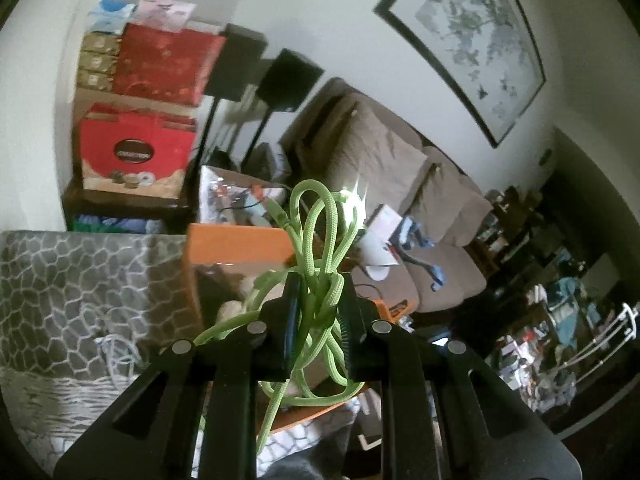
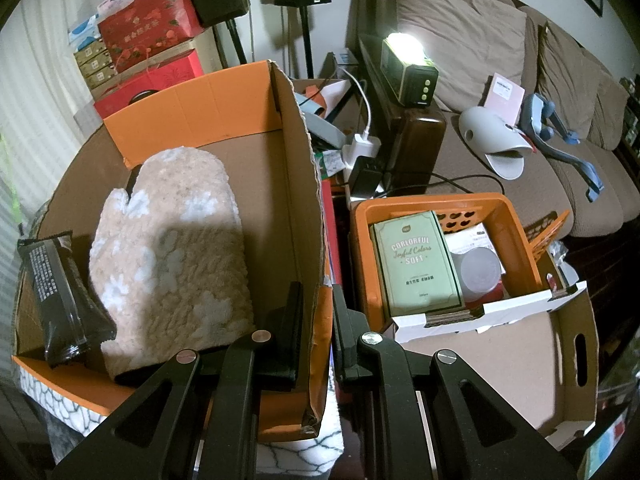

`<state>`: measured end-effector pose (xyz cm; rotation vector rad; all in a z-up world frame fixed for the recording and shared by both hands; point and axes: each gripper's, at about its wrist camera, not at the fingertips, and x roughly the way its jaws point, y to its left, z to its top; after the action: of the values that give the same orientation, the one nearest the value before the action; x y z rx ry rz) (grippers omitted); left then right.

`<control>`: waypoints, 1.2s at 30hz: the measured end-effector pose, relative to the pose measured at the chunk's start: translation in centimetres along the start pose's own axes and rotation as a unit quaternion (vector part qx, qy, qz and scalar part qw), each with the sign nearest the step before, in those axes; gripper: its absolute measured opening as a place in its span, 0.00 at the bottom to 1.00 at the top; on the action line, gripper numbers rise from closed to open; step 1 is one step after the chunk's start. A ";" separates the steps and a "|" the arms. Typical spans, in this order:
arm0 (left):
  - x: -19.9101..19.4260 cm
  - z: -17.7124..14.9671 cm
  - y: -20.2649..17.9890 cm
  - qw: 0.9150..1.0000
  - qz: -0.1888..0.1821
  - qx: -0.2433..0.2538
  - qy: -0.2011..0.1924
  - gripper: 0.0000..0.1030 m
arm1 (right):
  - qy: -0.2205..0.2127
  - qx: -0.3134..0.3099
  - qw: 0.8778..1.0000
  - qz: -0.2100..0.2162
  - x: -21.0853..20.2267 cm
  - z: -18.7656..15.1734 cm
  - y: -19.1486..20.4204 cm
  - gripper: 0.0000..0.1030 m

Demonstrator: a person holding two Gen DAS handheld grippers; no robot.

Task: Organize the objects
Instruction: 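Lift the green cable with the left gripper toward the orange box, then lower the green cable into the orange box and open the left gripper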

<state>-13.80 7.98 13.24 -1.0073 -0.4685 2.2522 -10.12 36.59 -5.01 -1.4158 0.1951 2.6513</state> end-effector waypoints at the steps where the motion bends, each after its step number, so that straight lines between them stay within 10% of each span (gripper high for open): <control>1: 0.3 0.1 -0.6 1.000 -0.005 0.002 0.002 0.16 | 0.000 0.000 1.000 0.000 0.0 0.0 0.0 0.12; 14: 6.9 -0.9 -2.8 0.996 -0.071 -0.020 0.049 0.16 | 0.000 0.001 1.000 0.001 -0.1 0.0 0.2 0.12; 32: 15.6 -6.3 0.9 0.992 -0.054 -0.033 0.106 0.17 | 0.000 0.001 1.000 0.002 -0.1 0.0 0.3 0.12; 36: 16.5 -6.9 1.1 0.991 -0.037 -0.026 0.125 0.31 | 0.000 0.000 1.000 0.001 -0.1 0.0 0.3 0.12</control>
<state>-17.50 18.60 -0.76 -1.2585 -0.4493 2.0229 -10.10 36.33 -4.92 -1.4157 0.1980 2.6538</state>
